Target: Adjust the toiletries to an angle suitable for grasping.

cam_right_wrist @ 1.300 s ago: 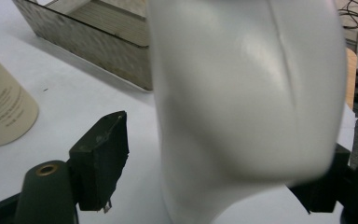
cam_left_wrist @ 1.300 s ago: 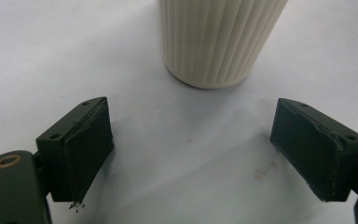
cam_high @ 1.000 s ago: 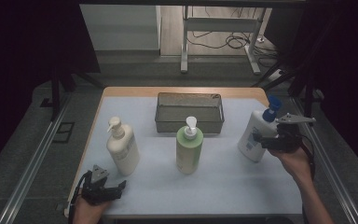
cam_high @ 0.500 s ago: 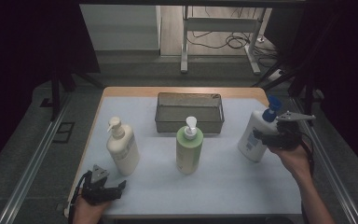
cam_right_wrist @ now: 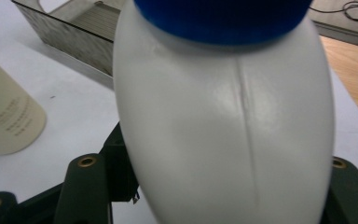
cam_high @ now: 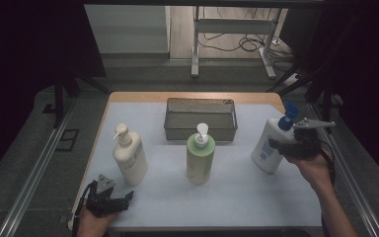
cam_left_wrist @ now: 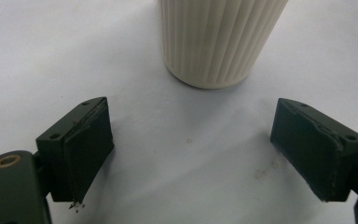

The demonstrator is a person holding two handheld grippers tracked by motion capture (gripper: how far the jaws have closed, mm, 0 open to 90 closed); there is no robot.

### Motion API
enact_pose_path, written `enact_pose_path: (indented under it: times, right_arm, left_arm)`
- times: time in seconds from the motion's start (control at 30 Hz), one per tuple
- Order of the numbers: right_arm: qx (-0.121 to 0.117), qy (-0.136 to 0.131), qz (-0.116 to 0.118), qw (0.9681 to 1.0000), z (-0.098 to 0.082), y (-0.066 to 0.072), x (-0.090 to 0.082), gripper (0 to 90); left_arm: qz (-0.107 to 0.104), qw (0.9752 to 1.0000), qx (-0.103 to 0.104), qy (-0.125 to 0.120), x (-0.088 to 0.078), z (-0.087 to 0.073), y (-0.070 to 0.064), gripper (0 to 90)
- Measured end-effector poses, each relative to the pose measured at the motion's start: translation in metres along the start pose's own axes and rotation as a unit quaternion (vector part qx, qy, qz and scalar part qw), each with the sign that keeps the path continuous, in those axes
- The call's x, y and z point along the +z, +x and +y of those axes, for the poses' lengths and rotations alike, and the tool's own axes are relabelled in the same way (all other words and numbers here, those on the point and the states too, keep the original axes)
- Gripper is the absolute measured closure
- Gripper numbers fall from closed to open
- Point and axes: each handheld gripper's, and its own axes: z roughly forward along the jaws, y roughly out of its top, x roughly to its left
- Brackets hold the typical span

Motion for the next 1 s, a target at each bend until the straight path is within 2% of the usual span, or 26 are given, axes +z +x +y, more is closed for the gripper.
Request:
enact_pose_path:
  times: [0.37,0.5,1.0]
  right_arm:
    - [-0.019,-0.006,0.011,0.9997,0.016,0.014,-0.012,40.2]
    - [-0.026,-0.009,0.022,0.9994,0.026,0.021,-0.015,40.2]
    - [-0.044,-0.017,0.044,0.9979,0.057,0.04,-0.019,40.3]
  left_arm:
    - [0.0,1.0,0.0,0.0,0.0,0.0,0.0,12.4]
    - [0.0,1.0,0.003,0.0,0.0,0.0,0.001,12.4]
    - [0.0,1.0,0.002,-0.001,0.0,0.0,0.0,12.4]
